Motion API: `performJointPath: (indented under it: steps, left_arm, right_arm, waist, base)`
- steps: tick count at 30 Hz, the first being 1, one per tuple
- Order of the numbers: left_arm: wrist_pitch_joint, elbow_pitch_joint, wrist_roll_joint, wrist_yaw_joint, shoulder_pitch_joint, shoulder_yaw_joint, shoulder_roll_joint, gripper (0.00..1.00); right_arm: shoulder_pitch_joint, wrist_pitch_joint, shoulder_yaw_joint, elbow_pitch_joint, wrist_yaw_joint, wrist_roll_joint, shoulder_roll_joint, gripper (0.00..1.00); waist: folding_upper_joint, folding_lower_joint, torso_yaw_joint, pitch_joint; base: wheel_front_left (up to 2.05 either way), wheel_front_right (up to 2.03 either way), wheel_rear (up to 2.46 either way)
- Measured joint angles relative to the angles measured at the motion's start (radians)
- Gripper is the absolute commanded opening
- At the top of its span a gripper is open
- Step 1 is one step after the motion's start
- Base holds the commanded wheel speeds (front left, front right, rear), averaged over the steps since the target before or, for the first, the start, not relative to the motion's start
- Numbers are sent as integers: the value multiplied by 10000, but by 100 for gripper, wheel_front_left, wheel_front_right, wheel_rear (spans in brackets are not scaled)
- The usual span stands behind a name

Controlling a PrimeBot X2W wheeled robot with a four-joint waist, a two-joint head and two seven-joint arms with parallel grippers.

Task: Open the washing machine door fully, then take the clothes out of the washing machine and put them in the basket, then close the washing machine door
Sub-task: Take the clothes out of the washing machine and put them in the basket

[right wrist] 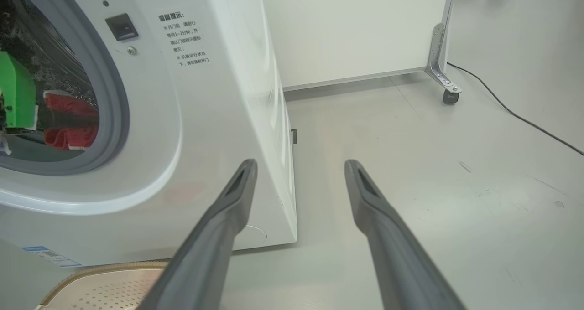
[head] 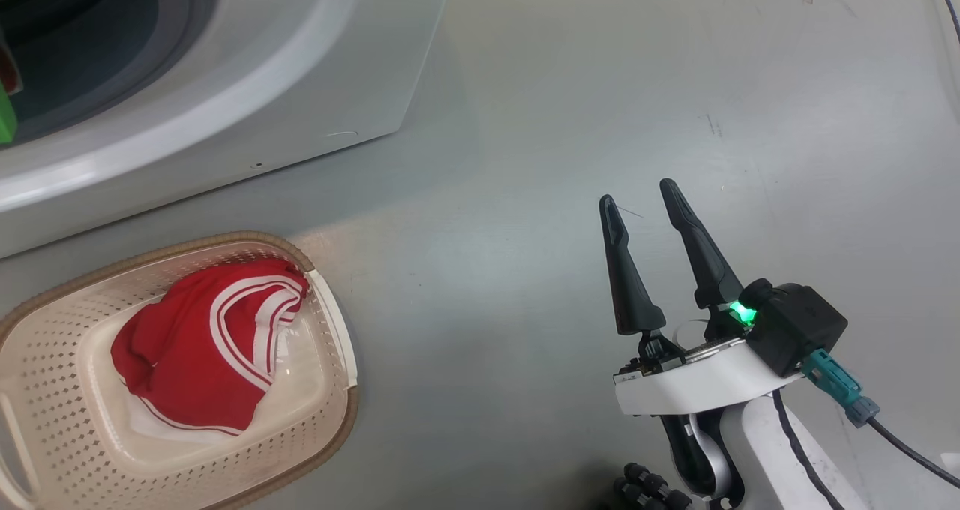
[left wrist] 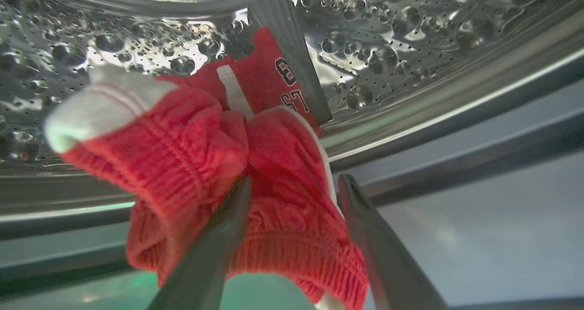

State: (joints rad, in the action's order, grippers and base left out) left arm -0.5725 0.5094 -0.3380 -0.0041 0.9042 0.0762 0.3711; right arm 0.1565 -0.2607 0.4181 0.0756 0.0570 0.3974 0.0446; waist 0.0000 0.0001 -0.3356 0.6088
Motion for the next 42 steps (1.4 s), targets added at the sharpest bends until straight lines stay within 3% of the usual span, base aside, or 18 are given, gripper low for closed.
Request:
performJointPath:
  steps: [6, 7, 8, 9, 23, 42]
  left_arm:
    - [-347, 345, 56, 268, 72, -82, 134, 100]
    - [-357, 366, 69, 290, 92, -67, 132, 75]
    - [-435, 391, 86, 313, 121, -56, 128, 42]
    - [-433, 408, 121, 314, 144, -40, 128, 0]
    - [334, 341, 228, 291, 248, 144, 19, 0]
    - [3166, -318, 123, 165, -104, 42, -951, 0]
  right_arm:
    - [47, 0, -4, -36, 73, 130, 0, 100]
    - [74, 0, -4, -44, 75, 136, 0, 100]
    - [97, 0, -4, -54, 77, 140, 0, 100]
    - [124, 0, -4, -65, 84, 140, 0, 100]
    - [413, 0, -92, -194, 171, 127, 6, 100]
    - [408, 0, -318, -520, 171, -443, 12, 100]
  waist:
    - [0, 0, -29, 42]
    - [0, 0, -24, 47]
    - [0, 0, -16, 51]
    - [0, 0, -6, 55]
    - [0, 0, 282, 45]
    - [0, -1, 1054, -495]
  base:
    - [0, 0, 0]
    - [0, 0, 0]
    - [0, 0, 0]
    - [0, 0, 0]
    - [0, 0, 0]
    - [0, 0, 0]
